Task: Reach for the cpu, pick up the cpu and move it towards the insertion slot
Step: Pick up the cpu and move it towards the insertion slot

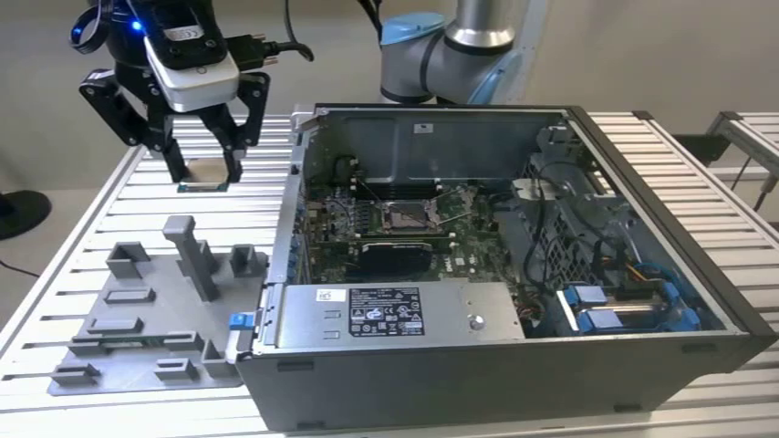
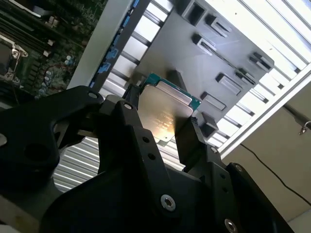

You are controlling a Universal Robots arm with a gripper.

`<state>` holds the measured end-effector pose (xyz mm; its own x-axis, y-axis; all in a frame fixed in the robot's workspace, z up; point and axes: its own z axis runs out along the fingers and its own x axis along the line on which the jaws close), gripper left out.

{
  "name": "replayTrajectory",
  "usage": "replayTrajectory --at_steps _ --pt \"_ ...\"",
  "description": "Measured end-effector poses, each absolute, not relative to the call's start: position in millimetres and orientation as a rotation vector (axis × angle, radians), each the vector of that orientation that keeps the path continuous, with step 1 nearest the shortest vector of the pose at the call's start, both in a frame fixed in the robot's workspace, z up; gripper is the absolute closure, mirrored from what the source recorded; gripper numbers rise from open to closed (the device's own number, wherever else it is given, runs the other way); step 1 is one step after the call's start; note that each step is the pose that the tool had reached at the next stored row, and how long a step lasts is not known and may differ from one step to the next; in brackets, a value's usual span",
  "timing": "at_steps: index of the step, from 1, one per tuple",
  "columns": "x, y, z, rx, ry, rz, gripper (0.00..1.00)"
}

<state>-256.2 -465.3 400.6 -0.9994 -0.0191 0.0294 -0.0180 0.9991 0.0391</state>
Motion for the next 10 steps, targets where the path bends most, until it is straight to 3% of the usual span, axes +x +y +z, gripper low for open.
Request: replayTrajectory --at_steps 10 --pt "-241.7 -465.3 400.5 0.029 -3.109 -0.06 1.0"
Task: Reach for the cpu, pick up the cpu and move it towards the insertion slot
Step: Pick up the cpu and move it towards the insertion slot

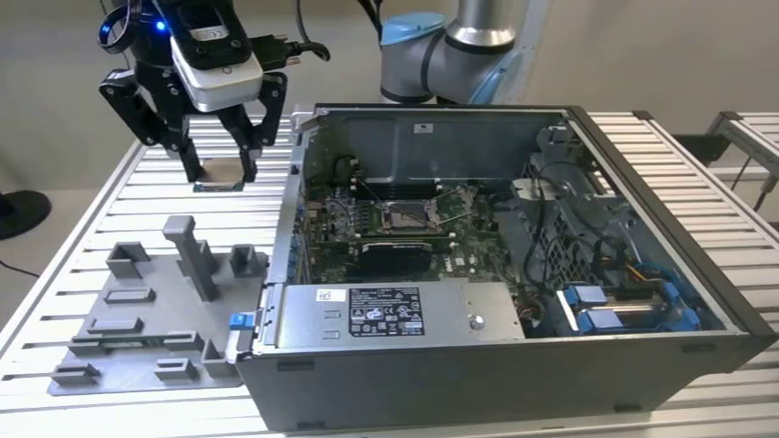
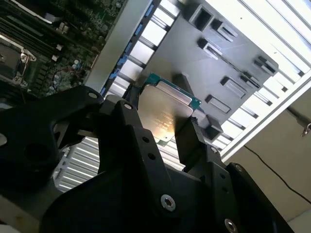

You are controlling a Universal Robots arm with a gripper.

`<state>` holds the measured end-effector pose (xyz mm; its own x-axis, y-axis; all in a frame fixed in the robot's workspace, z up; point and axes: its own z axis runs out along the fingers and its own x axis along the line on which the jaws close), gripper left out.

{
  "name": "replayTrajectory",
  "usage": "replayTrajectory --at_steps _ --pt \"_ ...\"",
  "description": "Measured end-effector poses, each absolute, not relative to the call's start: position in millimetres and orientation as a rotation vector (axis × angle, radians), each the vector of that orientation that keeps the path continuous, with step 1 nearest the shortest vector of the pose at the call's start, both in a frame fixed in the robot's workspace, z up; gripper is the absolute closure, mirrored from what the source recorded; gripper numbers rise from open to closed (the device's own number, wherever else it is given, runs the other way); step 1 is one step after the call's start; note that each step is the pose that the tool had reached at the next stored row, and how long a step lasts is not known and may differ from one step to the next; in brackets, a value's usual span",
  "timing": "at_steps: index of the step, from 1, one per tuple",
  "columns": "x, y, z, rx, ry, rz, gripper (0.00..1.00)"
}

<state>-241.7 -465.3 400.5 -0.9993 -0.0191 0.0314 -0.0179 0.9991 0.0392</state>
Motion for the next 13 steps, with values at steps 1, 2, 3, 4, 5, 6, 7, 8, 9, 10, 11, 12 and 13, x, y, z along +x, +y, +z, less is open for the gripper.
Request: replayTrajectory --at_steps 1,2,3,4,5,6,7,8,9,10,11,12,13 --pt "-240.1 -465.3 400.5 0.029 -3.109 -0.061 1.0" --pt "-238.7 -465.3 400.6 0.029 -3.109 -0.06 1.0" --pt "-237.1 -465.3 400.5 0.029 -3.109 -0.06 1.0" --pt "-235.5 -465.3 400.5 0.029 -3.108 -0.061 1.0" --pt "-234.0 -465.3 400.5 0.029 -3.108 -0.061 1.0" --pt "-232.6 -465.3 400.5 0.029 -3.108 -0.061 1.0" --pt "-231.1 -465.3 400.5 0.029 -3.108 -0.061 1.0" --pt "-229.6 -465.3 400.5 0.029 -3.108 -0.061 1.0" --pt "-228.3 -465.3 400.6 0.029 -3.107 -0.06 1.0" --pt "-226.8 -465.3 400.5 0.029 -3.107 -0.06 1.0" --pt "-225.2 -465.3 400.5 0.029 -3.107 -0.06 1.0" --pt "-223.7 -465.3 400.5 0.029 -3.107 -0.061 1.0" --pt "-222.1 -465.2 400.5 0.029 -3.107 -0.06 1.0"
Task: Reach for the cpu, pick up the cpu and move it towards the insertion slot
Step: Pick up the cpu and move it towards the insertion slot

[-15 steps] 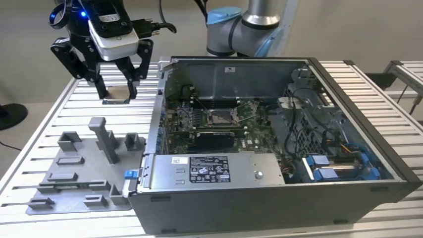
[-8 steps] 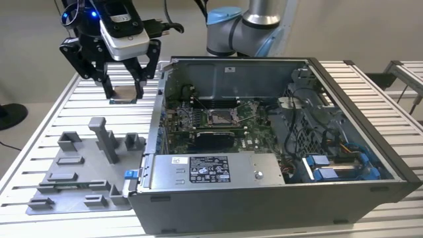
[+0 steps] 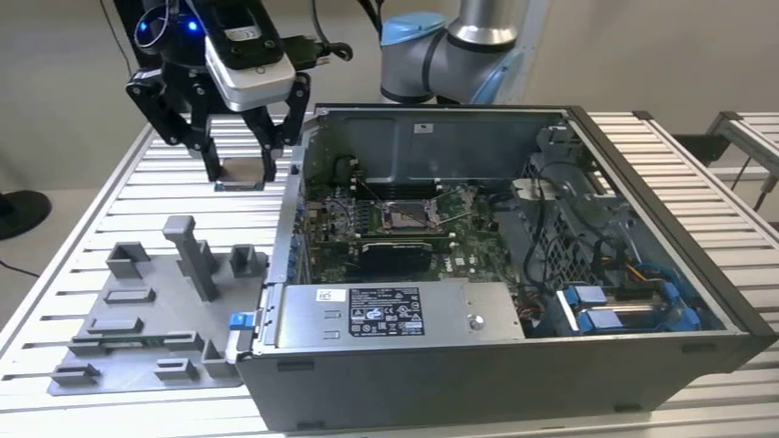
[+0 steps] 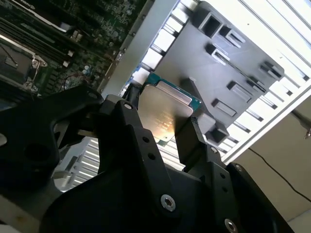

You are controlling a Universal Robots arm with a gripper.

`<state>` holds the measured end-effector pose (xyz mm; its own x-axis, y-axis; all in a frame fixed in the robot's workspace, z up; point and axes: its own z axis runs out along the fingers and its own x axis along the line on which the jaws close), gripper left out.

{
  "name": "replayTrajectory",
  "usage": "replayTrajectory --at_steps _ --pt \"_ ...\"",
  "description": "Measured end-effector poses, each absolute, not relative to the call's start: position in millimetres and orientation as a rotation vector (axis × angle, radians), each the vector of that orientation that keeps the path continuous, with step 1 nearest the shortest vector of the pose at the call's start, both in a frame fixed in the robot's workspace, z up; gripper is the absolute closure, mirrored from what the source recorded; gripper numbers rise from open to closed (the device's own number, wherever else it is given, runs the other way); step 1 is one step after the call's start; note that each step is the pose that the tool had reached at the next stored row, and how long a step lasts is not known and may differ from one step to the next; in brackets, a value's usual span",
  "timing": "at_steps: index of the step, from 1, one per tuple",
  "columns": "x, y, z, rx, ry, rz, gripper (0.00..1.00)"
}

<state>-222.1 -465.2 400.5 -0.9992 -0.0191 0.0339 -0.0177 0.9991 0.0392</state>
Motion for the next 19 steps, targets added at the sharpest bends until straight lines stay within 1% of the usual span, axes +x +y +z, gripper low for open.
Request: replayTrajectory --at_steps 19 --pt "-192.4 -465.3 400.5 0.029 -3.104 -0.06 1.0"
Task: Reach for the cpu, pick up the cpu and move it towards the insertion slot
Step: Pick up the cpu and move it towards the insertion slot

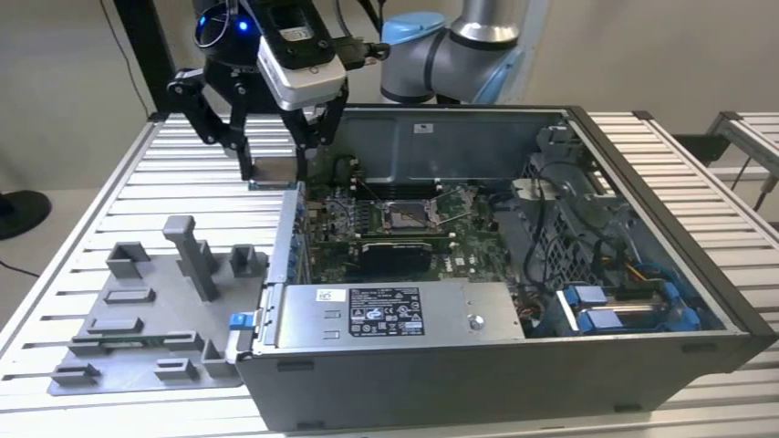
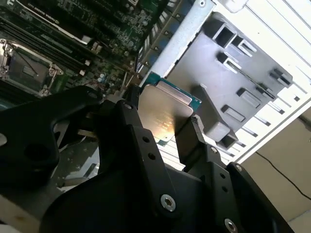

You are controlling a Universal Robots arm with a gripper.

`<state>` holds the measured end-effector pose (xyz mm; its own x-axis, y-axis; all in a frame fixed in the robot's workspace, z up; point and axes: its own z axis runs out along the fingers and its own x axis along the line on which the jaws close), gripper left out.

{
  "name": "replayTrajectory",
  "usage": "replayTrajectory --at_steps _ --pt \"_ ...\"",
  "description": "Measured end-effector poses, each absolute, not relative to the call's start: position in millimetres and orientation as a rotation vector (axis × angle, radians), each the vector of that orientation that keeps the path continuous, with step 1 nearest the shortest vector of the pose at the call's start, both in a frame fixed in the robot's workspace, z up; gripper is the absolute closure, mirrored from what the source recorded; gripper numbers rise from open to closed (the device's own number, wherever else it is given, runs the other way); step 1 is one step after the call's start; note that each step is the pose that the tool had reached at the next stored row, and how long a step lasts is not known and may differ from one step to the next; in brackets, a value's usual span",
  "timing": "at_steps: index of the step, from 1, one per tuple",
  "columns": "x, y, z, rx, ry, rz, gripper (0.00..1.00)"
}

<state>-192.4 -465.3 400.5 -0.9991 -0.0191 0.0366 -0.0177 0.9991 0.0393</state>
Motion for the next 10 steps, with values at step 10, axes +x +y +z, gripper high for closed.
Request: replayTrajectory --at_steps 10 --pt "-178.1 -465.3 400.5 0.029 -3.103 -0.06 1.0"
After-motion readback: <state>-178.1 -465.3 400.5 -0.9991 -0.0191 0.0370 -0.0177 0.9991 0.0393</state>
